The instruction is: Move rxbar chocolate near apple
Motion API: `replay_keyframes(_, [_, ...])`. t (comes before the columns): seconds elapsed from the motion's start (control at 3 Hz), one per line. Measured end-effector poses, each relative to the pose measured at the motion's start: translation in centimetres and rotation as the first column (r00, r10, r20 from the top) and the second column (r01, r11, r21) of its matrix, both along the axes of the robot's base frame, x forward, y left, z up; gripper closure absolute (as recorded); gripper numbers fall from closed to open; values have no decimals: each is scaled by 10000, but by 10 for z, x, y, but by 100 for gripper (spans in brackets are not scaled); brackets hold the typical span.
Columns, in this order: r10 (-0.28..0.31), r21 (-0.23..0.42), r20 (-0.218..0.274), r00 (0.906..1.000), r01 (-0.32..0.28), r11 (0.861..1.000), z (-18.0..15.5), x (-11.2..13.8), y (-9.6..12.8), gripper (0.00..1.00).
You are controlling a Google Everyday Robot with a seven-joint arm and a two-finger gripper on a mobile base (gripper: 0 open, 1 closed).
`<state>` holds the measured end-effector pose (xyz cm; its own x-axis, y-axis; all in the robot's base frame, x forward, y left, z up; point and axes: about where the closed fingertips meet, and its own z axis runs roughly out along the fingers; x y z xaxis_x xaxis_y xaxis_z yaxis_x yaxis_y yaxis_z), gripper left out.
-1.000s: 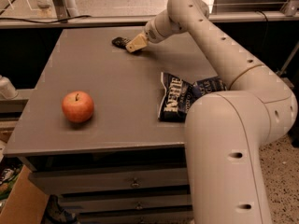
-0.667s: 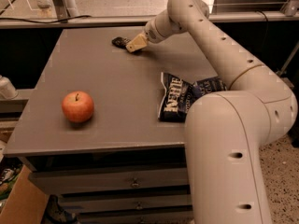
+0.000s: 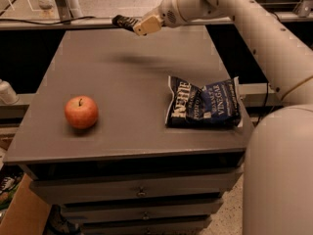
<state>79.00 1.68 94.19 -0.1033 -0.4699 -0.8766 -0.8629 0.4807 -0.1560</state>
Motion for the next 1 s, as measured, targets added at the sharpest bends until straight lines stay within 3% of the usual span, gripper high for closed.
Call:
replay_keyframes(0.33, [579,288,-40,9983,-577,9979,25,-36,-8,100])
replay_keyframes(0.67, [580,289,-41,9983,-579,9979,25,-36,-8,100])
replay_keyframes(1.0, [1211,180,-346,9920,-1206,9925,15,-41,-1,100])
